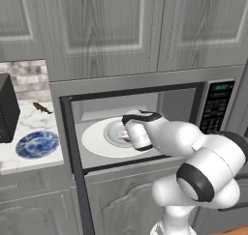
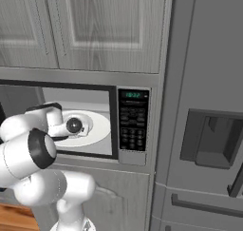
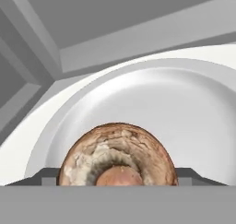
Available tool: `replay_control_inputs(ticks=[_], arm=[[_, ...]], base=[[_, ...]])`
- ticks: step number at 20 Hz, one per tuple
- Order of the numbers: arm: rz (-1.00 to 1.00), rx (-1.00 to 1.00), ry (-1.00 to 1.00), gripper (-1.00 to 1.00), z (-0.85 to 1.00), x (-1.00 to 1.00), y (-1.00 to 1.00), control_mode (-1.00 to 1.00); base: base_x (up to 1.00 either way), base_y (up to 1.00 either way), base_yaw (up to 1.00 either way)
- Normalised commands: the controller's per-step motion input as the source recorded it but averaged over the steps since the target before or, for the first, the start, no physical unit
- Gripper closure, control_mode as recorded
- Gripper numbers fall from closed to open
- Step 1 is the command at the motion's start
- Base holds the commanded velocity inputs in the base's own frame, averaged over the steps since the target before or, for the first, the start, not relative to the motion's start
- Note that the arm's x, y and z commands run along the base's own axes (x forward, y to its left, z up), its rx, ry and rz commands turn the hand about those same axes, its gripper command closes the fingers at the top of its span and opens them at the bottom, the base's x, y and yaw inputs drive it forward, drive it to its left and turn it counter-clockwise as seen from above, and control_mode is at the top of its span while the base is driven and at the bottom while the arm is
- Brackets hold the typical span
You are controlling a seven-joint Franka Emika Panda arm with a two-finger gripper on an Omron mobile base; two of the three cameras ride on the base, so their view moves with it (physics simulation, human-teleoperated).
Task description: Pick the mushroom from the counter and place it in the microwave.
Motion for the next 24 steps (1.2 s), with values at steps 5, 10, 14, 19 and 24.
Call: replay_control_inputs(ticks=[5, 10, 14, 19, 24], arm=[[0.0, 0.0, -0.01, -1.0, 0.2, 0.0, 0.0, -1.0], [0.0, 0.0, -0.01, -1.0, 0.42, 0.0, 0.01, -1.0], [0.0, 0.0, 0.0, -1.0, 0.53, -0.02, 0.01, -1.0], [0.0, 0.0, 0.0, -1.0, 0.6, -0.59, 0.0, -1.0], [0.0, 0.0, 0.01, -1.0, 0.88, -1.0, 0.0, -1.0]], base=[[0.0, 0.0, 0.0], [0.0, 0.0, 0.0], [0.0, 0.0, 0.0], [0.0, 0.0, 0.0], [0.0, 0.0, 0.0]])
